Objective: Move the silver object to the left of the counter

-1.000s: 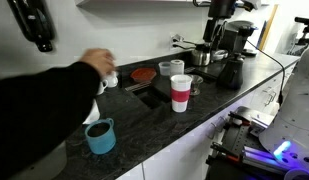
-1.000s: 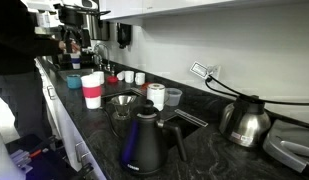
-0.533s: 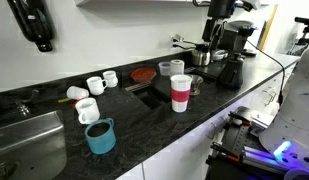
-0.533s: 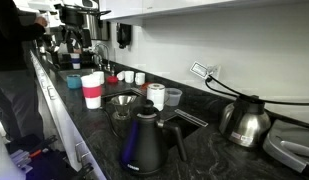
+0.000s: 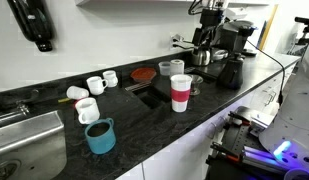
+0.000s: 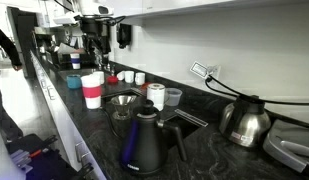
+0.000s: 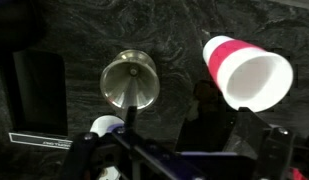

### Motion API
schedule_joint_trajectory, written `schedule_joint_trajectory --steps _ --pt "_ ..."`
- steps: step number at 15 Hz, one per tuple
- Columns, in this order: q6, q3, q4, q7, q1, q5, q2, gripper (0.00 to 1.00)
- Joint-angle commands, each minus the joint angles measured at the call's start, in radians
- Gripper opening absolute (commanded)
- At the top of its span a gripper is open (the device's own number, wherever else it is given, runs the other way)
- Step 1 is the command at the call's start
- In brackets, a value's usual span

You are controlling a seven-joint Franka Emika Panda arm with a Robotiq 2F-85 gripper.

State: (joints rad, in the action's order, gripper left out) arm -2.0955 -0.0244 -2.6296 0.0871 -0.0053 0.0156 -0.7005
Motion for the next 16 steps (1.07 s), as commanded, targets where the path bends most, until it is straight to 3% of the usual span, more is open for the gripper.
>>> schedule_joint_trajectory --steps 1,11,16 --pt "-0.014 -0.001 0.002 0.011 -0.022 0.018 0.022 1.00" --pt "-0.018 -0.002 0.002 0.013 -0.023 0.022 0.023 1.00" --pt "-0.038 0.020 -0.026 0.087 -0.057 -0.006 0.046 1.00"
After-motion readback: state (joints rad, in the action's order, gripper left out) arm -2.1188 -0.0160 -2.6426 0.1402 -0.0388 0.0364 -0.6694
